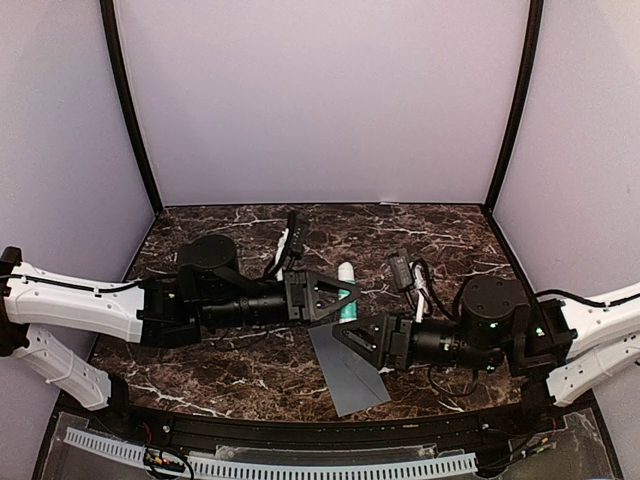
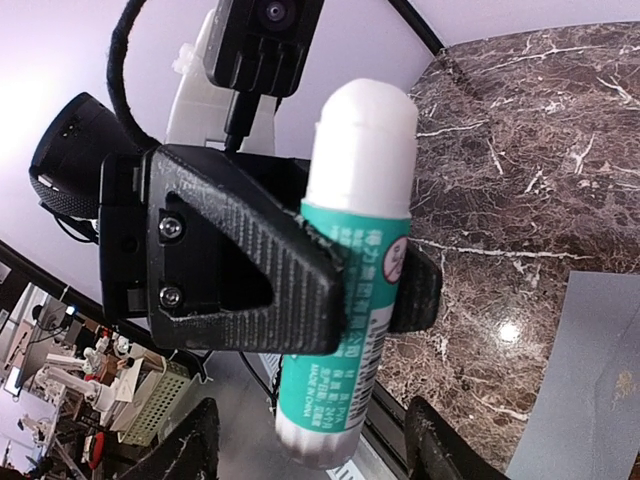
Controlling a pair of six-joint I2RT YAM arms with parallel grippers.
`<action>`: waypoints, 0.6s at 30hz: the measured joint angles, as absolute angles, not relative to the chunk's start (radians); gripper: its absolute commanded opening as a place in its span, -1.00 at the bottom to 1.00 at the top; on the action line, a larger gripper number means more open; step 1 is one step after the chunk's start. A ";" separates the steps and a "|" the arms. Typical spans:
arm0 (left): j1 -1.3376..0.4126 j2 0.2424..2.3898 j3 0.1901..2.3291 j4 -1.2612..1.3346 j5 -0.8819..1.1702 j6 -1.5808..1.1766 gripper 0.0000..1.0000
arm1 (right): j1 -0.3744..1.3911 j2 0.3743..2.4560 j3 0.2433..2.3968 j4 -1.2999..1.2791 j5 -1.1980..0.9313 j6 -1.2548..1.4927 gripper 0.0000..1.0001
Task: Place the letter into the envelope and seal it
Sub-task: Screw the solid glue.
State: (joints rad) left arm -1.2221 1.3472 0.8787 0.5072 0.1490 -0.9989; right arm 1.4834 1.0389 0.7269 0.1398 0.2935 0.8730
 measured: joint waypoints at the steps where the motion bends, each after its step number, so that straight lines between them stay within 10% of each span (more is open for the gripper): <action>1: -1.222 1.347 0.879 0.507 0.137 -0.999 -1.00 | 1.483 1.047 0.739 0.127 0.295 0.873 0.12; 18: -1.222 1.330 0.874 0.432 -0.011 -1.002 -1.00 | 1.484 1.205 0.916 -0.113 0.420 0.922 -0.23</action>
